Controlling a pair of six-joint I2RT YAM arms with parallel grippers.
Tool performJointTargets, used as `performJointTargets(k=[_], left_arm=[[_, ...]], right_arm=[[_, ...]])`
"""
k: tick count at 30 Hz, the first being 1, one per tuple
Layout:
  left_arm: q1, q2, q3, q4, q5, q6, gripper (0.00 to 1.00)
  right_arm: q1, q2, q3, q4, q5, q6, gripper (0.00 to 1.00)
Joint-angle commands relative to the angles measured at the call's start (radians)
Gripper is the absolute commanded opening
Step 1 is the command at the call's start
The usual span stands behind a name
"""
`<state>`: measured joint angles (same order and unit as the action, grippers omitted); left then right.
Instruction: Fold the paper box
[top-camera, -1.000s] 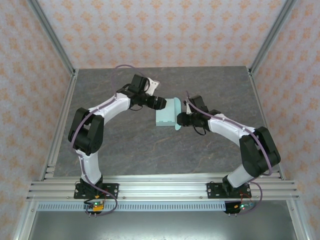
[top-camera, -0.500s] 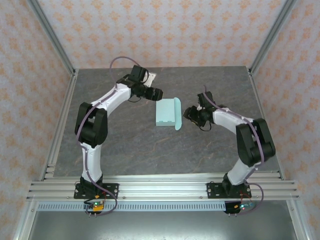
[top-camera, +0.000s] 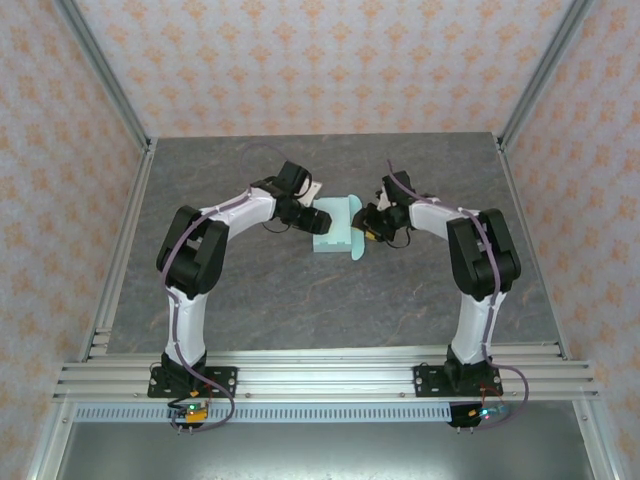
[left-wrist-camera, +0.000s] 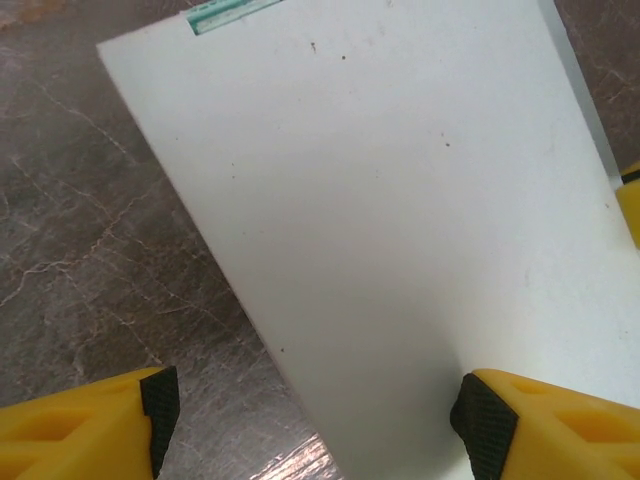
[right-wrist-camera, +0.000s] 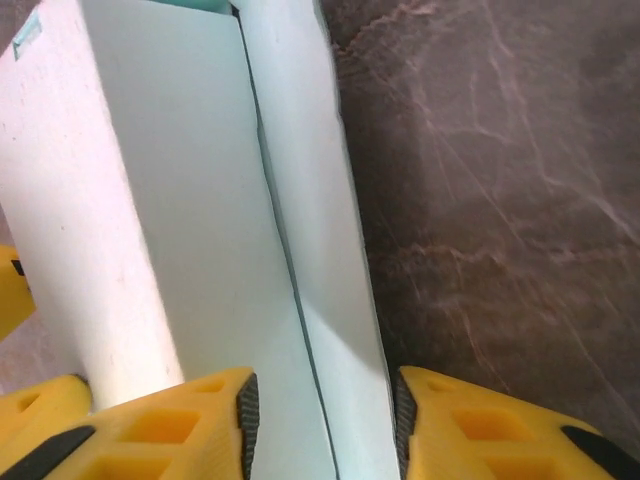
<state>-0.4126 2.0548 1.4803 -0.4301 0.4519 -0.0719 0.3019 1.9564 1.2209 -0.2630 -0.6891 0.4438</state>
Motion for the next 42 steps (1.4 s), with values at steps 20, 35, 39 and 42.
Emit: performJointTargets(k=[20, 35, 39, 42], left_arm=[[0.133, -0.385, -0.303, 0.296, 0.124, -0.11, 0.8], [0.167, -0.411, -0.457, 0.481, 0.27, 0.141, 0.84], [0.138, -0.397, -0.46, 0.49, 0.244, 0.167, 0.84], [0.121, -0.383, -0.475, 0.534, 0.223, 0.167, 0.84]], right_arm=[[0.053, -0.058, 0.113, -0.178, 0.092, -0.644, 0.08], [0.16, -0.062, 0.325, -0.47, 0.301, -1.062, 0.08], [0.193, -0.071, 0.366, -0.521, 0.33, -1.111, 0.09], [0.218, -0.08, 0.382, -0.546, 0.373, -1.143, 0.09]])
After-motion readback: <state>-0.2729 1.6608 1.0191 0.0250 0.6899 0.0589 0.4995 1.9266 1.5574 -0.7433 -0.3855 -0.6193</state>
